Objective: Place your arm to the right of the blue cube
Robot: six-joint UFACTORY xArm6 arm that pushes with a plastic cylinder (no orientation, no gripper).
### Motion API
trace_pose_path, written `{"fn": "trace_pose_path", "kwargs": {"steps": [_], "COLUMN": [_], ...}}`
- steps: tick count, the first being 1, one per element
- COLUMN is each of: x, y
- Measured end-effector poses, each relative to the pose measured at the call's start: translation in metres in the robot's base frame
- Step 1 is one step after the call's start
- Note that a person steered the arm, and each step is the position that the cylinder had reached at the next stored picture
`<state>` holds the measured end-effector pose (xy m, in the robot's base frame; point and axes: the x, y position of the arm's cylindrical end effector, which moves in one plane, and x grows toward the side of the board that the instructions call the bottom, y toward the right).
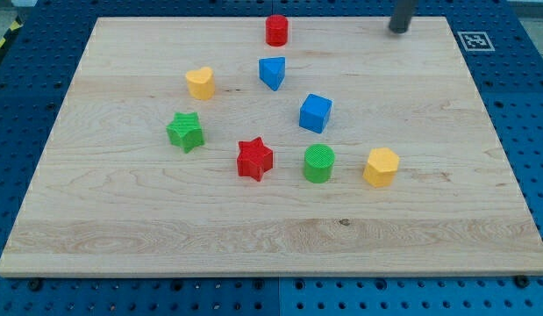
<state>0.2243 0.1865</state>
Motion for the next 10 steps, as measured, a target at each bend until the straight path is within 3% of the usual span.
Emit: {"fn": "trace_pose_path", "kwargs": {"steps": [1, 3, 6, 9, 10], "x": [0.002, 0.065, 0.065, 0.202, 0.201], "y": [-0.016, -0.033, -0.034, -0.024, -0.064]}}
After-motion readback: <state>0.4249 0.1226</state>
